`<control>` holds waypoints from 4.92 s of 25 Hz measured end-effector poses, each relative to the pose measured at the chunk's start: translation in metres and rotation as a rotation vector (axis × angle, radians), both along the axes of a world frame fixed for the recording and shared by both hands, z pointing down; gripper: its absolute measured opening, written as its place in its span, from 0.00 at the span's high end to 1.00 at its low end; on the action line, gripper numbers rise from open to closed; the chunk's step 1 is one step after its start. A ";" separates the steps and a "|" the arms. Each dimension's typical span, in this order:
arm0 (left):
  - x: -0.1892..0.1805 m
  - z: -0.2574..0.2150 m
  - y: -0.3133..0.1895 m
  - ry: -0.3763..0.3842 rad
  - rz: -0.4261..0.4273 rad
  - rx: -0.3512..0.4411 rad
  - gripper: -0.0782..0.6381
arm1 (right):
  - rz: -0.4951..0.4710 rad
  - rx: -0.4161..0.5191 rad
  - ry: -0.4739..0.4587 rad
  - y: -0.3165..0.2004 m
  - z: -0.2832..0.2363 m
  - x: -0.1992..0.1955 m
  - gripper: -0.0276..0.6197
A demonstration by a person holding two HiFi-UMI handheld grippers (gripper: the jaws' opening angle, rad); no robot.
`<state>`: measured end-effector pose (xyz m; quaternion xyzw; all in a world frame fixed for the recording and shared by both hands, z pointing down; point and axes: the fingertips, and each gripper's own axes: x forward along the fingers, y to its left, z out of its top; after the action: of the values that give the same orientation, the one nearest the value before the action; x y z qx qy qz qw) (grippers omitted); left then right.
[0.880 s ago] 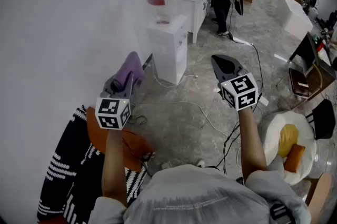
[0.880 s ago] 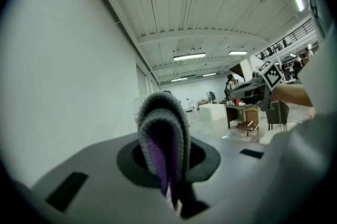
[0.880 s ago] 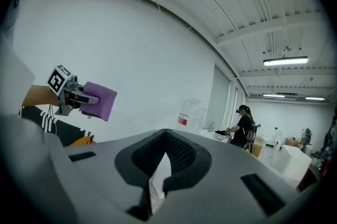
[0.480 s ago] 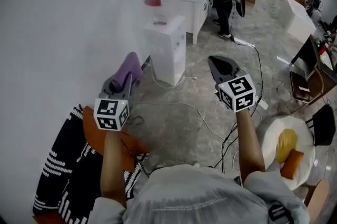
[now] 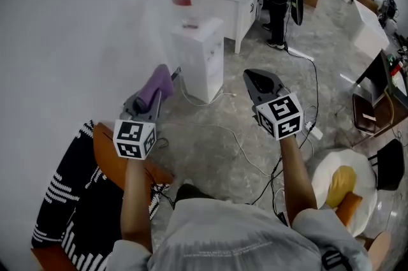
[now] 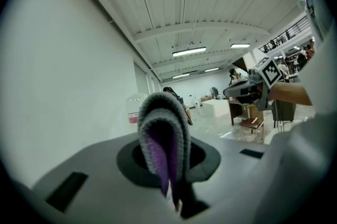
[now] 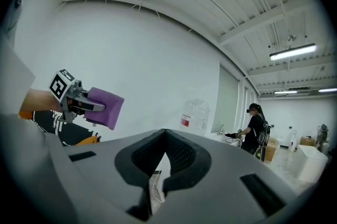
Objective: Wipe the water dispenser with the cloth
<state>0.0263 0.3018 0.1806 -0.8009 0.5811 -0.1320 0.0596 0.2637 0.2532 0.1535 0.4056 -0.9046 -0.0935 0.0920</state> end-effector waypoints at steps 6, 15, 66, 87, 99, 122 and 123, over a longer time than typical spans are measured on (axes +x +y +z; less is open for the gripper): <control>-0.004 0.006 -0.039 0.005 0.001 -0.002 0.83 | 0.002 -0.038 -0.020 -0.034 0.012 -0.002 0.95; -0.062 0.030 -0.159 0.030 0.022 -0.020 0.83 | 0.040 -0.055 0.007 -0.141 0.029 -0.051 0.95; -0.256 0.321 -0.622 0.137 -0.309 -0.428 0.83 | 0.063 -0.450 0.115 -0.554 0.270 -0.225 0.95; -0.144 0.368 -0.668 0.093 -0.071 -0.468 0.83 | 0.086 -0.508 0.149 -0.548 0.327 -0.185 0.95; -0.071 0.370 -0.632 0.154 0.050 -0.517 0.83 | 0.161 -0.505 0.119 -0.524 0.317 -0.152 0.95; 0.020 0.364 -0.539 0.168 0.263 -0.549 0.83 | 0.299 -0.509 0.069 -0.447 0.311 -0.113 0.95; 0.009 0.366 -0.537 0.172 0.242 -0.545 0.83 | 0.296 -0.507 0.066 -0.447 0.312 -0.117 0.95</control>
<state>0.0352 -0.2352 0.5467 -0.8589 0.4276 -0.2067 -0.1915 0.1471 -0.1937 0.4651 0.4939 -0.8266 0.1369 0.2324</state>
